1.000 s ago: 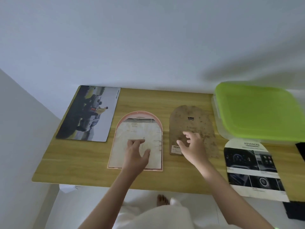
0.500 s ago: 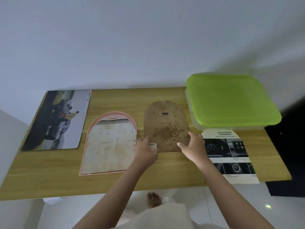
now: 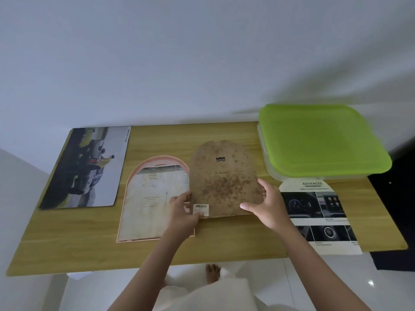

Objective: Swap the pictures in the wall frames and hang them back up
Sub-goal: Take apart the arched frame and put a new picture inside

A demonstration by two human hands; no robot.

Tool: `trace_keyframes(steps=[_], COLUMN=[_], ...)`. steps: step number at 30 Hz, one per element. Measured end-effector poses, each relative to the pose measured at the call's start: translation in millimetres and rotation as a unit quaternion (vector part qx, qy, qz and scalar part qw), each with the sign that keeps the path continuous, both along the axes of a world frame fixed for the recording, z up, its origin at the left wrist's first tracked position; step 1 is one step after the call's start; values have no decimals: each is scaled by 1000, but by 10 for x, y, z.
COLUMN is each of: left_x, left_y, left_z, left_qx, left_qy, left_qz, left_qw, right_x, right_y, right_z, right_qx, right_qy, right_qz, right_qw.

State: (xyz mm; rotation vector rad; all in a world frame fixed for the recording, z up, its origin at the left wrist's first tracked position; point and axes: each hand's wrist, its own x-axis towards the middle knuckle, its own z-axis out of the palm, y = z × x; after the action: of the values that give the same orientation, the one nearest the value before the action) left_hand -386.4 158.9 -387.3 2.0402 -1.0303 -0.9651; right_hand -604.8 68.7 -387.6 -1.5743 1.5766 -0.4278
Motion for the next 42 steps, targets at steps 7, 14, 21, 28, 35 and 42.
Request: trace_keyframes(steps=[7, 14, 21, 28, 35, 42], left_x=[675, 1333, 1560, 1623, 1693, 1768], left_y=[615, 1038, 1049, 987, 987, 1014], left_z=[74, 81, -118, -252, -301, -367], left_qx=[-17, -2, 15, 27, 21, -3], left_qy=[2, 17, 24, -7, -16, 5], left_qz=[40, 52, 39, 18, 12, -17], left_qw=[999, 999, 999, 999, 1000, 1000], right_x=[669, 1307, 1482, 1452, 1407, 1414], right_y=[437, 774, 847, 839, 872, 812], right_z=[65, 9, -61, -170, -221, -261], right_qx=[16, 35, 37, 43, 37, 43], right_qy=[-26, -36, -13, 18, 11, 14], right_qz=[48, 66, 58, 71, 80, 100], right_qw=[998, 997, 998, 996, 996, 994])
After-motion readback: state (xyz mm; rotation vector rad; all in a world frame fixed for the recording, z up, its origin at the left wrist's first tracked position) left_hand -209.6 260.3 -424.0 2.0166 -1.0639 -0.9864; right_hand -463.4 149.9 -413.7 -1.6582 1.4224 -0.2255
